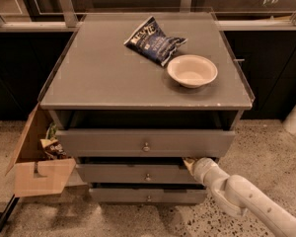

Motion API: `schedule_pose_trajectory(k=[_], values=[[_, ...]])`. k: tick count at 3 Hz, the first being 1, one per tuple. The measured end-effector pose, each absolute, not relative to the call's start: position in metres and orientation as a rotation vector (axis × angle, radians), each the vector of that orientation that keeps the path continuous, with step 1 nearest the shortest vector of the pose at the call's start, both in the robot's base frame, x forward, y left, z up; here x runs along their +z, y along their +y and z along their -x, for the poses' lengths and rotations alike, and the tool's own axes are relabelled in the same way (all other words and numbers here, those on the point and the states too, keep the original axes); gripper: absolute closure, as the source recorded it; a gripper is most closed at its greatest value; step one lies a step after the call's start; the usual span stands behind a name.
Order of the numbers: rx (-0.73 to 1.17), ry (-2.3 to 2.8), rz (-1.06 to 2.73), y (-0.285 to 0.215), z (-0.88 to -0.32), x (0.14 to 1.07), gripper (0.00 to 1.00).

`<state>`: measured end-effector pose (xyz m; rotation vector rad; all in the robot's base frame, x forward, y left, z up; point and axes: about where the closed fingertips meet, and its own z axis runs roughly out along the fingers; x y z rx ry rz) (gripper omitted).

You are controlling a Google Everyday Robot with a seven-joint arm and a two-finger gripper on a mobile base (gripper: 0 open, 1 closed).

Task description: Open middle drawer

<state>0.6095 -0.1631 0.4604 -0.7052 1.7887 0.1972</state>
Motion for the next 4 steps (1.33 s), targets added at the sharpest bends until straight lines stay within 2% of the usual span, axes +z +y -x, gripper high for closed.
schedule_pose_trajectory(k=[2,4], values=[[0.146,1.84,0.795,-0.155,-0.628,0.432,1.0],[0.173,1.863,0.825,-0.151,-0.624,0.425,1.0]])
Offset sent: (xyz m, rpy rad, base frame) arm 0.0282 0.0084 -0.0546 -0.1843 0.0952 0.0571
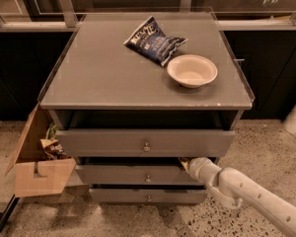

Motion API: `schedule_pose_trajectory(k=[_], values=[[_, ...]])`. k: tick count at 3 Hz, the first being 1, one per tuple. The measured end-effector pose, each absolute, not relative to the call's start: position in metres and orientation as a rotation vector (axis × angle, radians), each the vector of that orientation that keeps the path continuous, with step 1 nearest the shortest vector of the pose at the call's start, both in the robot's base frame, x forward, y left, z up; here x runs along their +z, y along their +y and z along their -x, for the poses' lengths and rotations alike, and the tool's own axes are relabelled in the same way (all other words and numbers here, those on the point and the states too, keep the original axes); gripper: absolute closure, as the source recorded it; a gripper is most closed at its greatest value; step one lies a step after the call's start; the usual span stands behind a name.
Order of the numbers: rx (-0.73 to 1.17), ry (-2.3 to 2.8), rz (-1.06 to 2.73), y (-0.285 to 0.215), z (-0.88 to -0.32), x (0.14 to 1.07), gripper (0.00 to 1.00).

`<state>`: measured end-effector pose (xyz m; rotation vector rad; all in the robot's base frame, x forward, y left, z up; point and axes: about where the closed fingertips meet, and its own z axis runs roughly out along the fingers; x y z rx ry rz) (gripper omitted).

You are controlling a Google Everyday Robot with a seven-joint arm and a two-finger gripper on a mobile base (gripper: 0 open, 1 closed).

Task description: Open middle drawer

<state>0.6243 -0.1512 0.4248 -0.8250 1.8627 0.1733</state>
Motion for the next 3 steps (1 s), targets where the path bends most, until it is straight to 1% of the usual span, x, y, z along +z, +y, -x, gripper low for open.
schedule_pose_trajectory(k=[2,3], values=[[0.21,1.888,0.867,-0.154,-0.616,0.423,1.0],[0.291,1.943,0.947,-0.164,-0.591,0.417,1.0]])
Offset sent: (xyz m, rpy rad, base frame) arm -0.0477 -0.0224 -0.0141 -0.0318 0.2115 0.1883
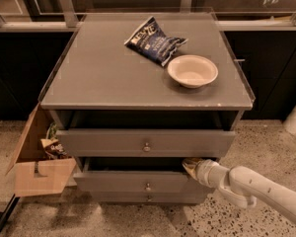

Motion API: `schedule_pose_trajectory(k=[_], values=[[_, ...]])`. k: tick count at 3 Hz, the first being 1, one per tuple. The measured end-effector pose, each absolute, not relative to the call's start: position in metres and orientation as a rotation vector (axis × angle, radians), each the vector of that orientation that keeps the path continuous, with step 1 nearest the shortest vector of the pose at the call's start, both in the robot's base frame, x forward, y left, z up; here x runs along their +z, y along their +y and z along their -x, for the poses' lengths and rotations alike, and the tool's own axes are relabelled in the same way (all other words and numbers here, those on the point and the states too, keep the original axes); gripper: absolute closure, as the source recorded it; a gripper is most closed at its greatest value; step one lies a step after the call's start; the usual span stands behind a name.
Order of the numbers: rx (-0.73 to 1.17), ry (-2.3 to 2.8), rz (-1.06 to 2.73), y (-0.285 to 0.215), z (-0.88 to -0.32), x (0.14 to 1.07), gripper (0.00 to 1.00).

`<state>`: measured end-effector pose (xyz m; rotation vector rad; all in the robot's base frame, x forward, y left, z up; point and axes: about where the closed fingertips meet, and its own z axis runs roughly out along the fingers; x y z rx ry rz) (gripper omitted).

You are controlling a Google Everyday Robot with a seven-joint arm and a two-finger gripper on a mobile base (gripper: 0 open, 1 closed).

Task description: Open middle drawer

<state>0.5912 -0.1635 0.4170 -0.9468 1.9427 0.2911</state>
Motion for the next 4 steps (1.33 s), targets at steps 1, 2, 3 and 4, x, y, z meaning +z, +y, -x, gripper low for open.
schedule_pose_trajectory(k=[1,2,3,4], values=[[0.368,1.972,1.002,-0.17,-0.57,0.41,1.0],[0.484,1.98,1.105,-0.172,-0.545,0.402,1.0],[0.583,1.955,1.233,-0.169,-0.525,0.398,1.0],[0.679,1.904,1.365,-0.165,-0.505,0.397,1.0]])
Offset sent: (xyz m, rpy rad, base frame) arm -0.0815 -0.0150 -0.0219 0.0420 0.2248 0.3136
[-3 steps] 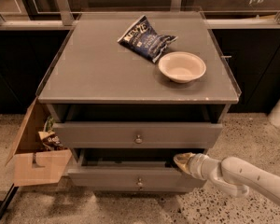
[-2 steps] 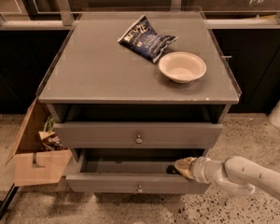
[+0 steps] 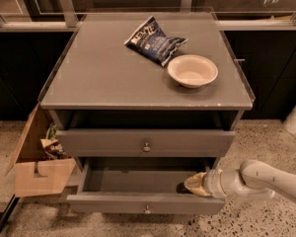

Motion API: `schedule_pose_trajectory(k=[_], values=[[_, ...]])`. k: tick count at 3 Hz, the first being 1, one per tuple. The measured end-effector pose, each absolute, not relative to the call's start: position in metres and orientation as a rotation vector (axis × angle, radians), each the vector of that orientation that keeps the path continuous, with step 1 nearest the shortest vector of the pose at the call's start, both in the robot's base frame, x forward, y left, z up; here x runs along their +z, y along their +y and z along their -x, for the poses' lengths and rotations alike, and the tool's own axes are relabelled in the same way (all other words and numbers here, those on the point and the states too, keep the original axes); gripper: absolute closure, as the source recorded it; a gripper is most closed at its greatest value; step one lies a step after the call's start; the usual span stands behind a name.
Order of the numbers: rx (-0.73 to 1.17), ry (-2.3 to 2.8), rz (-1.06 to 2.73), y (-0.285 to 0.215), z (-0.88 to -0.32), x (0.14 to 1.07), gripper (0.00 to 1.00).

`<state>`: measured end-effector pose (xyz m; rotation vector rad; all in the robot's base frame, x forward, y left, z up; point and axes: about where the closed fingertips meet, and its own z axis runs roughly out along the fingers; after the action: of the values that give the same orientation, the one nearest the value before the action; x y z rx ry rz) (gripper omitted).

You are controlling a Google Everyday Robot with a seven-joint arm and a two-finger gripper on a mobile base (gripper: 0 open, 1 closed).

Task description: Open middle drawer

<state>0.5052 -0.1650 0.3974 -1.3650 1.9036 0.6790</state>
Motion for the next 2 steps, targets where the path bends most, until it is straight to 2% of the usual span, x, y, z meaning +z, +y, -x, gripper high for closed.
schedule_pose_trajectory(k=[2], values=[[0.719,1.887,1.39,-0.1614,-0.4977,0.3988,1.0]])
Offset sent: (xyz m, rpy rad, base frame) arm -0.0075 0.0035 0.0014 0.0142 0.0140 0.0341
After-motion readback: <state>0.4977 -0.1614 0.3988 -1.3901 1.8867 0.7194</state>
